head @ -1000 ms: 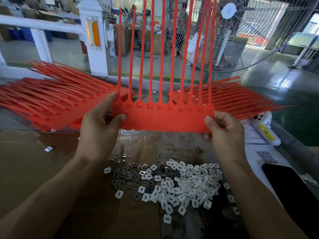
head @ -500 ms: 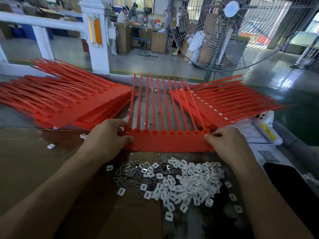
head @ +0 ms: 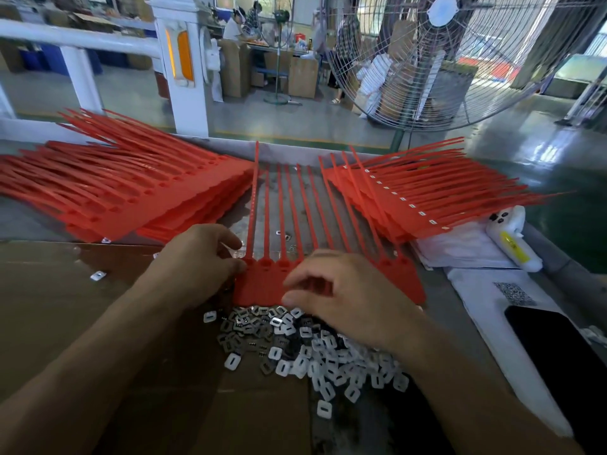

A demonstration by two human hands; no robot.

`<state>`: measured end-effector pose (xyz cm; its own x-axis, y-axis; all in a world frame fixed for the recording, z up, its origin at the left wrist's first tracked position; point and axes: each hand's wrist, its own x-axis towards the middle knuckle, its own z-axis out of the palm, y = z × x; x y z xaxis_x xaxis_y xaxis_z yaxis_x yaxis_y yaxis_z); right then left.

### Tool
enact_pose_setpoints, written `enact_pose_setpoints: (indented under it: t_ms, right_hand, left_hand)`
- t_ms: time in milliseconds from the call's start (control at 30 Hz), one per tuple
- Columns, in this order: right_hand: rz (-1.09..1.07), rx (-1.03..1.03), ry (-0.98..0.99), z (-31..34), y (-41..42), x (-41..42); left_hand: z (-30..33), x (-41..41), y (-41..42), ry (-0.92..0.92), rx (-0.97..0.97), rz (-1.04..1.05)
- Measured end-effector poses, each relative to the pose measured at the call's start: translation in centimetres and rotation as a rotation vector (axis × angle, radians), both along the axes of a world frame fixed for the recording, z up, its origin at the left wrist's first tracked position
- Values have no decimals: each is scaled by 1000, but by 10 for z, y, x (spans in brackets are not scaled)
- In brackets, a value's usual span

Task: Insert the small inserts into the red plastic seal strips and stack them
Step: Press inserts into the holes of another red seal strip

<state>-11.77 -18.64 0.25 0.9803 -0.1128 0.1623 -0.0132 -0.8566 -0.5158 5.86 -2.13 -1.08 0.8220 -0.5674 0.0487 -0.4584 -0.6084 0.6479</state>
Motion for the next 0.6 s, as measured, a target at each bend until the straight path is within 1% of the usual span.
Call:
enact_pose_setpoints:
  t_ms: [100, 233, 433, 533, 600]
  right_hand:
    - [83, -116, 46, -3, 14, 7]
    - [126, -186, 66, -6, 25, 10]
    - [136, -200, 76, 0, 36, 19]
    - [170, -194, 140, 8, 35, 25]
    - [184, -143, 193, 12, 32, 30]
  left_hand:
    - [-3, -3, -2, -19, -15, -16]
    - [-5, -5, -4, -40, -33, -25]
    - [-2, -5, -4, -23, -33, -42]
    - [-2, -4, -3, -27, -26, -45]
    - [-2, -4, -2, -37, -24, -41]
